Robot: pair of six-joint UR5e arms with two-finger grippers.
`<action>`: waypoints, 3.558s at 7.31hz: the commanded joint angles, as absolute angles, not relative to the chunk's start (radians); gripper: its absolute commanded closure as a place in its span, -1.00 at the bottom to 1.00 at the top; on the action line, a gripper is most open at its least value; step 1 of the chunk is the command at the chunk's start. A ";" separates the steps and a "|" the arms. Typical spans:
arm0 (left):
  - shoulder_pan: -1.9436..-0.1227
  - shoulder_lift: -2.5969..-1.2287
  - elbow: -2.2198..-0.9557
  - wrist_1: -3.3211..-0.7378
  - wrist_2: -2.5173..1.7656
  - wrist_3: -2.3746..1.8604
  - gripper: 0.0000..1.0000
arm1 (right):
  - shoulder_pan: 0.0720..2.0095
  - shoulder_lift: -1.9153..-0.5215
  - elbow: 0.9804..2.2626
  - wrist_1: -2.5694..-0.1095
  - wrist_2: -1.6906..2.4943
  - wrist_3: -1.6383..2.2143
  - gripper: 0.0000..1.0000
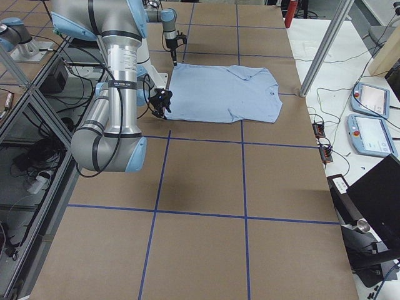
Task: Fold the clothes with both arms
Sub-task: 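Lower both grippers and pinch the two hem corners, then lift the hem with both grippers and fold it toward the collar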
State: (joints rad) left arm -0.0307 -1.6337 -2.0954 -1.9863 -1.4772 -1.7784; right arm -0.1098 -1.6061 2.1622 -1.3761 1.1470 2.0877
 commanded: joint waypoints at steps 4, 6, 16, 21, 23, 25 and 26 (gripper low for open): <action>-0.031 -1.634 -2.095 -1.987 -1.477 -1.779 1.00 | -0.114 -1.598 2.152 -1.376 1.132 2.089 0.60; -0.031 -1.635 -2.095 -1.987 -1.477 -1.778 1.00 | -0.114 -1.600 2.152 -1.376 1.128 2.089 1.00; -0.028 -1.634 -2.112 -1.987 -1.477 -1.776 1.00 | -0.121 -1.540 2.175 -1.568 1.124 2.089 -0.70; -0.029 -1.634 -2.112 -1.987 -1.477 -1.776 1.00 | -0.127 -1.509 2.135 -1.568 1.126 2.088 -0.03; -0.028 -1.634 -2.114 -1.987 -1.477 -1.776 1.00 | -0.124 -1.506 2.141 -1.566 1.126 2.088 0.88; -0.028 -1.634 -2.114 -1.987 -1.477 -1.776 1.00 | -0.117 -1.511 2.144 -1.566 1.124 2.088 1.00; -0.029 -1.634 -2.114 -1.987 -1.477 -1.776 1.00 | -0.109 -1.514 2.146 -1.568 1.126 2.083 1.00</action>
State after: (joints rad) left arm -0.0283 -1.6337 -2.1138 -1.9865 -1.4772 -1.7763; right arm -0.1172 -1.5105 2.1439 -1.5665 1.1249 2.0869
